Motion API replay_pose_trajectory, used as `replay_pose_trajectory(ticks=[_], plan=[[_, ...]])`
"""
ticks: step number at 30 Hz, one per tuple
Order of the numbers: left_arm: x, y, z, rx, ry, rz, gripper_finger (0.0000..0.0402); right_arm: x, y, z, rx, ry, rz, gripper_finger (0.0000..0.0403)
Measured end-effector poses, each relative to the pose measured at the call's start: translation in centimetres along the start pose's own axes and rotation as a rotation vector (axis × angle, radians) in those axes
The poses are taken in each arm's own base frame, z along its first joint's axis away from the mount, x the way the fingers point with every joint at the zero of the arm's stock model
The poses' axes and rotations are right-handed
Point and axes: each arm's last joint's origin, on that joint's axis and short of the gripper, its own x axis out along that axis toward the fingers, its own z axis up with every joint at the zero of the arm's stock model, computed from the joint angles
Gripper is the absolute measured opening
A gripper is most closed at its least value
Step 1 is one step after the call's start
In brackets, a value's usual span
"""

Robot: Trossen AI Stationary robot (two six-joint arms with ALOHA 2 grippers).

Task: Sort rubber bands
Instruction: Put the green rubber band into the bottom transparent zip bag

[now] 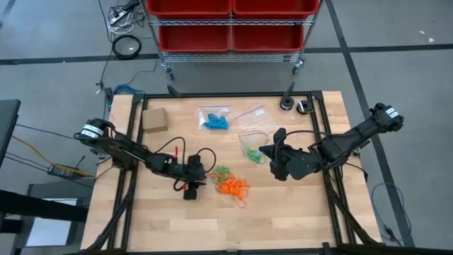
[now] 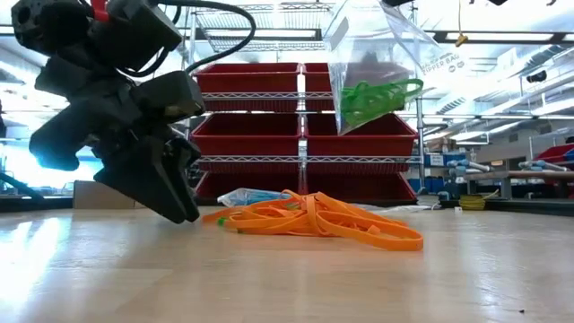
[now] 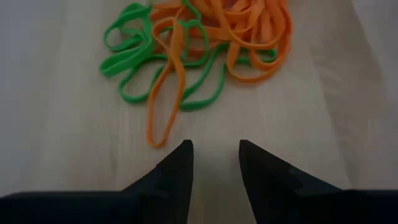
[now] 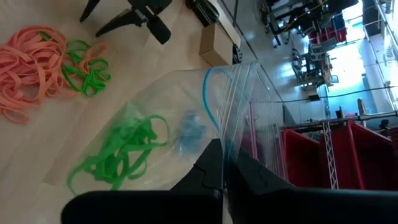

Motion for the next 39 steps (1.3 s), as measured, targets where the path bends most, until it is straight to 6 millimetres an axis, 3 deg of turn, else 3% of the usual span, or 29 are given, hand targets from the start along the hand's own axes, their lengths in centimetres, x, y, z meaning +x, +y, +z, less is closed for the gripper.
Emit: replay_pose_trajectory(ticks=[8, 19, 28, 39], plan=[[0.4, 0.2, 0.5, 0.028, -0.056, 0.005, 0.0138, 0.0, 0.0, 0.0, 0.004, -0.004, -0.001, 0.0000], [3.5, 0.7, -0.2, 0.001, -0.087, -0.015, 0.0138, -0.1, -0.1, 0.3, 0.023, -0.023, -0.005, 0.0000], [3.6, 1.0, -0.2, 0.012, -0.091, -0.016, 0.0140, -0.1, -0.1, 0.3, 0.023, -0.027, -0.006, 0.0000], [3.6, 1.0, 0.4, 0.030, -0.142, 0.033, 0.0173, 0.0, -0.2, 0.4, 0.038, -0.031, -0.014, 0.0000]])
